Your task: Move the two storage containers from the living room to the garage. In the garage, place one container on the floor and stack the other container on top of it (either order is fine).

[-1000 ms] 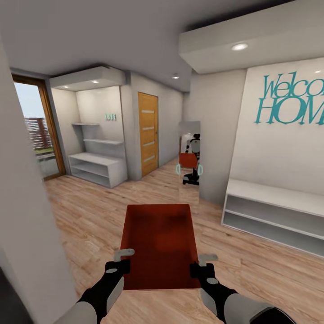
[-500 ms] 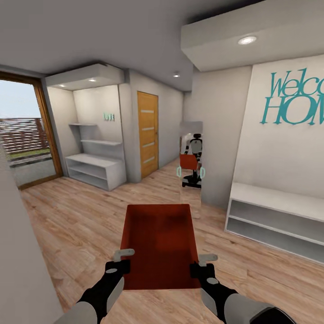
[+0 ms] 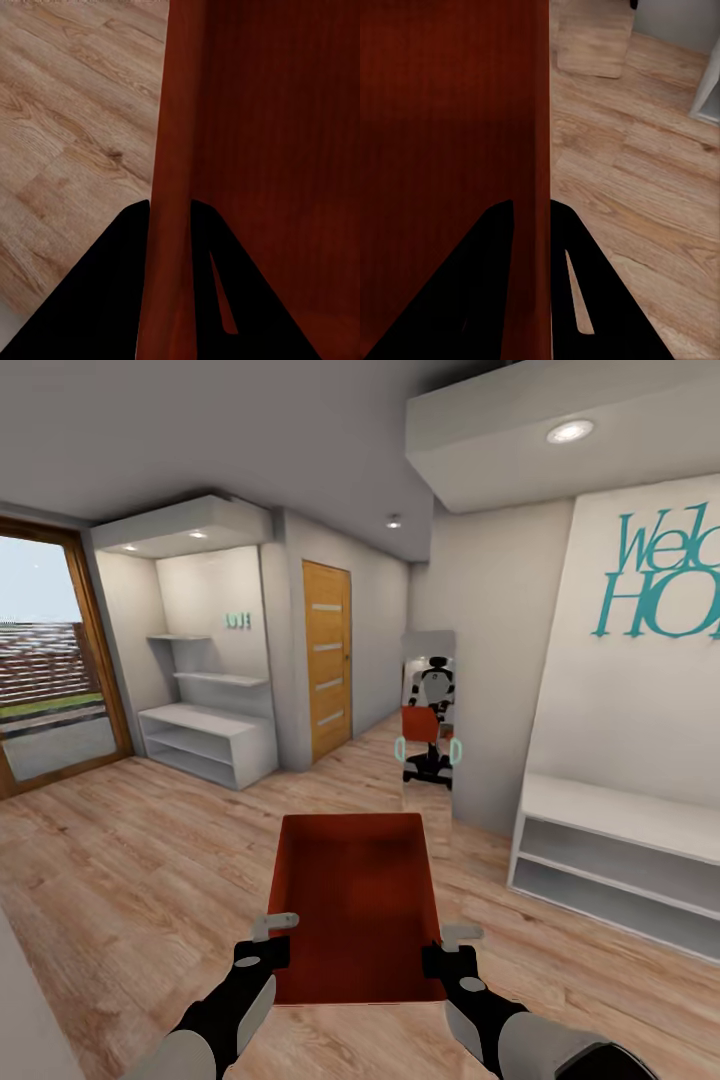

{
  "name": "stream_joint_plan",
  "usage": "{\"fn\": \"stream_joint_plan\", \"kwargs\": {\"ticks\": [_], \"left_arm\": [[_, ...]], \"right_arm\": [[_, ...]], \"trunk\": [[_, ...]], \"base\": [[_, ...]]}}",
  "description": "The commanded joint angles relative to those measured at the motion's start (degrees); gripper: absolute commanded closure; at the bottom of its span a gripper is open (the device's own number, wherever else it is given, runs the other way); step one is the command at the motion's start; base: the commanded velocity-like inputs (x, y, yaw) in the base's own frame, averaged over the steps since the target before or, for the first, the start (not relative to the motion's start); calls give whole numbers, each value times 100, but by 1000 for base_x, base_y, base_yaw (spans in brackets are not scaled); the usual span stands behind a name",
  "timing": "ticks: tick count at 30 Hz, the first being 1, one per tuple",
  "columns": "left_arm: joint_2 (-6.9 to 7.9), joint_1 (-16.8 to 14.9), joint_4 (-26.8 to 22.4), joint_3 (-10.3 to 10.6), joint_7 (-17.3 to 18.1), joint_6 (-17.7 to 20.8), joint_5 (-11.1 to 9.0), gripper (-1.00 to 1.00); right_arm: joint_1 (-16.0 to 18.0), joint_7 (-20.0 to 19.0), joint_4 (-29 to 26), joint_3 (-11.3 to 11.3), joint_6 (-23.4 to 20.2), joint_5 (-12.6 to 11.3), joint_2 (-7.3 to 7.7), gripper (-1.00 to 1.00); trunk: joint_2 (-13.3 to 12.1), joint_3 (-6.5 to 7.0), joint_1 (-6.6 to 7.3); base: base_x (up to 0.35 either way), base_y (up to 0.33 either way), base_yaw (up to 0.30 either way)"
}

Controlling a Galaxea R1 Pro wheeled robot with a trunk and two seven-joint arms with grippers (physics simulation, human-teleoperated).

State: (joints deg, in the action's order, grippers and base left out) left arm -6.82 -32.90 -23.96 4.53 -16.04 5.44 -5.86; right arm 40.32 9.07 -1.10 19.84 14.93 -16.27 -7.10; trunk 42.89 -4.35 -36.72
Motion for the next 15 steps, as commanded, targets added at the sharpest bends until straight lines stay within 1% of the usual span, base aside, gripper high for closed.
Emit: {"fn": "stream_joint_plan", "kwargs": {"ticks": [1,15], "left_arm": [[278,-6,-19,-48,-74,36,-65,100],[278,-6,-21,-48,-74,36,-65,100]], "right_arm": [[3,7,-13,-192,-7,63,-2,100],[3,7,-13,-192,-7,63,-2,100]], "trunk": [[8,-10,-5],[8,-10,-5]], "base": [[322,0,0],[322,0,0]]}}
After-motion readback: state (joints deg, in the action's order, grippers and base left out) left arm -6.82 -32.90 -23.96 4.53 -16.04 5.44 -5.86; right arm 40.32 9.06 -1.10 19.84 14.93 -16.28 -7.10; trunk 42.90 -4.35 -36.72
